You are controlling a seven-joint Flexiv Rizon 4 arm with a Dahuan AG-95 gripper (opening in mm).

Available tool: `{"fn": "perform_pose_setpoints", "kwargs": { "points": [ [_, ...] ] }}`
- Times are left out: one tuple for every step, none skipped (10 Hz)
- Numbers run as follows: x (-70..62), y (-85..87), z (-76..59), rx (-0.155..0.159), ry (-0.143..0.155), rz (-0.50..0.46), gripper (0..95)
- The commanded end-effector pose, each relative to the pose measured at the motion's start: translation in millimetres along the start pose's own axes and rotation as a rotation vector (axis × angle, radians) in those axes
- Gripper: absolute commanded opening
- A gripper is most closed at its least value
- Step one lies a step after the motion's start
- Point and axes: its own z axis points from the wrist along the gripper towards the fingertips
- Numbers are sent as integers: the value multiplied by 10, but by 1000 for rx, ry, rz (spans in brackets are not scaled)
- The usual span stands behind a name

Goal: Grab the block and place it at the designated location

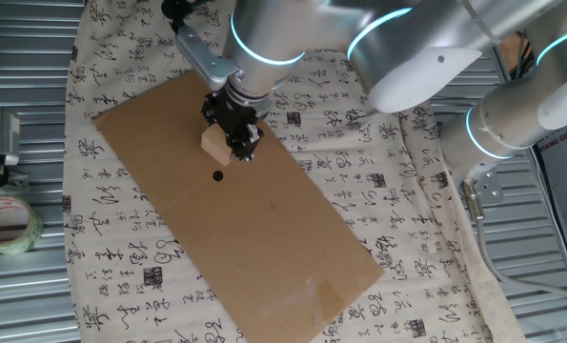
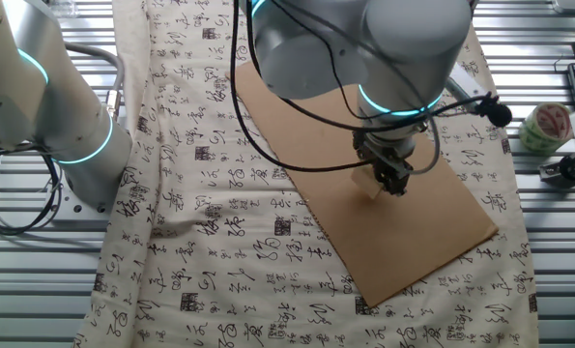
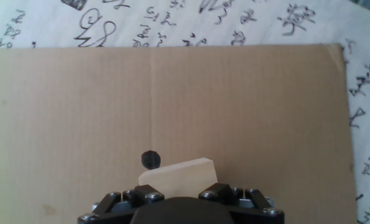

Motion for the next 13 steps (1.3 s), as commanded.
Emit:
{"fn": "perform_pose_setpoints", "kwargs": {
  "points": [
    [15,-4,-8,-22,-25,15,0],
    [15,-4,-8,-39,-32,22,0],
    [15,-4,-8,-71,-39,33,0],
    [15,-4,-8,-116,-51,58,0],
    [15,-4,-8,-116,-54,51,0],
    [15,-4,-8,-106,-57,45,0],
    [15,-4,-8,-92,-51,44,0],
    [15,-4,-8,-89,-49,43,0],
    [15,-4,-8,-84,-48,44,0],
    [15,-4,-8,-82,-46,44,0],
    [15,-4,-8,-77,-44,46,0],
    [15,-4,-8,-79,-45,46,0],
    [15,-4,-8,-79,-45,46,0]
  ]
}}
